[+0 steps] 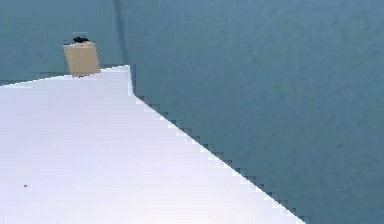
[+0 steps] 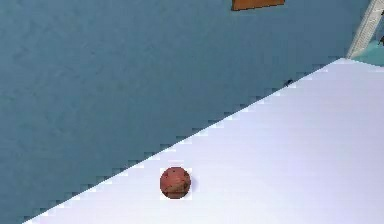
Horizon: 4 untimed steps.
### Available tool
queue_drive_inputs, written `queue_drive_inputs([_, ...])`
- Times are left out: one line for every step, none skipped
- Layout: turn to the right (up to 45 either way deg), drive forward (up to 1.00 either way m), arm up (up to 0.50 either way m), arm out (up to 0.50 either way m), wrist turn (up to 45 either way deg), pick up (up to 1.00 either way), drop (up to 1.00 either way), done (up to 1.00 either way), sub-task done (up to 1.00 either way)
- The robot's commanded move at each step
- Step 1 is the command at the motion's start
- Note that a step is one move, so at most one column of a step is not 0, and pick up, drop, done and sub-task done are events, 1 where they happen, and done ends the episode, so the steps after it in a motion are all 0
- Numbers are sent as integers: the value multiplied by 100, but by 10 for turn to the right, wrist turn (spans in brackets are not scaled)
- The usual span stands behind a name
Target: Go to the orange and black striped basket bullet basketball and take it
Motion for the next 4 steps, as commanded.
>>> queue_drive_inputs([450, 0, 0, 0, 0, 0, 0, 0, 0])
queue_drive_inputs([450, 0, 0, 0, 0, 0, 0, 0, 0])
queue_drive_inputs([150, 0, 0, 0, 0, 0, 0, 0, 0])
queue_drive_inputs([0, 40, 0, 0, 0, 0, 0, 0, 0])
